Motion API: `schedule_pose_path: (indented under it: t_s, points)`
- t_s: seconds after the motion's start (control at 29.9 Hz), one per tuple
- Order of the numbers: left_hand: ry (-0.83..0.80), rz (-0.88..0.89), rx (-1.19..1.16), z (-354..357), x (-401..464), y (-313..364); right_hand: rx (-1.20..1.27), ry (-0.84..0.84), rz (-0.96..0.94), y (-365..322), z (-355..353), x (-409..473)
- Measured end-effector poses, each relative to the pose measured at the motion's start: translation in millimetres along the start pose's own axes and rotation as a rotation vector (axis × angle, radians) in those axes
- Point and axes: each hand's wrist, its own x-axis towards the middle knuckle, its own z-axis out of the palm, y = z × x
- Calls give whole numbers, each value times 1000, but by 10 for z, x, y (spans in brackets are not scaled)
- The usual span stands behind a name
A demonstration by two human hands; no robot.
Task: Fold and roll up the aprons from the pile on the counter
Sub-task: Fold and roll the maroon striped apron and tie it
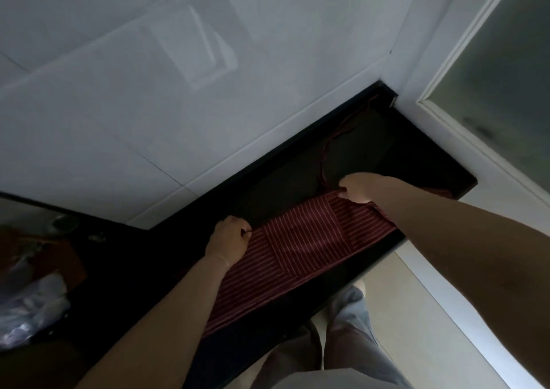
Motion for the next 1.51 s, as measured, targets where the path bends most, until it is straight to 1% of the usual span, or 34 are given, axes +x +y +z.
schedule_pose_path:
  t_s: [0.1,0.27,0.37,0.4,0.47,0.54,0.6,0.64,0.7,0.74,0.77,0.8,0.84,0.87,0.94,1.0,1.04,1.07,1.1,1.14,1.17,1.24,1.27,1.31,1.34,1.37,1.41,1.47,1.51]
  points:
    - [100,-13,35,91,22,-6,-7,33,-8,6,38,73]
    - [97,-31,34,199,45,27,-26,43,-25,22,4,143]
    - [149,-29,86,280,-28,93,-57,51,-56,-21,-11,153]
    - [182,4,127,320,-62,120,-67,54,-59,-40,-8,157]
    - [197,162,228,397,-116,215,-87,64,-56,-87,19,167]
    - [103,370,345,479,-108,359,-95,100,-52,-141,64,175]
    - [-20,500,455,568,-63,548,-72,178,-38,-210,143,147]
    - [-59,525,481,626,-37,662,-63,255,-39,-226,215,113]
    - [-126,500,487,720,2,859,-49,435,-73,-285,367,48]
    - [-169,464,483,764,10,941,-24,483,-90,-305,450,20]
    - [-205,421,481,803,27,1009,8,491,-101,-304,510,-10]
    - [-230,380,490,834,42,1054,38,457,-101,-272,557,-36]
    - [-242,342,507,845,50,1053,51,376,-95,-232,566,-50]
    - [-244,322,528,853,57,1043,57,264,-74,-154,529,-86]
    - [-254,318,543,869,70,1060,84,-22,24,149,351,-159]
    - [-283,309,542,861,78,1072,31,-292,148,446,61,-233]
    - [-296,300,543,855,84,1092,-34,-355,206,574,-99,-266]
    - [-305,290,542,847,92,1102,-105,-344,252,676,-247,-284]
    - [-310,282,545,843,100,1126,-166,-267,299,771,-379,-316]
    - [-312,276,547,842,107,1129,-209,-116,348,839,-486,-332]
    - [-312,276,554,842,112,1156,-245,94,402,946,-566,-344]
    - [-312,269,557,837,111,1170,-267,570,464,1099,-665,-390]
    - [-307,268,562,830,108,1196,-222,773,481,1173,-669,-433]
    - [-299,261,560,821,103,1202,-131,929,478,1197,-645,-459]
    - [-290,252,554,809,102,1235,4,1029,464,1196,-588,-487]
    - [-284,241,545,796,100,1285,159,1061,440,1144,-500,-516]
    - [-277,223,532,778,107,1329,311,1042,402,1041,-367,-529]
    - [-272,175,517,738,131,1414,557,893,299,722,20,-538]
    - [-279,148,519,727,146,1464,655,811,293,568,239,-564]
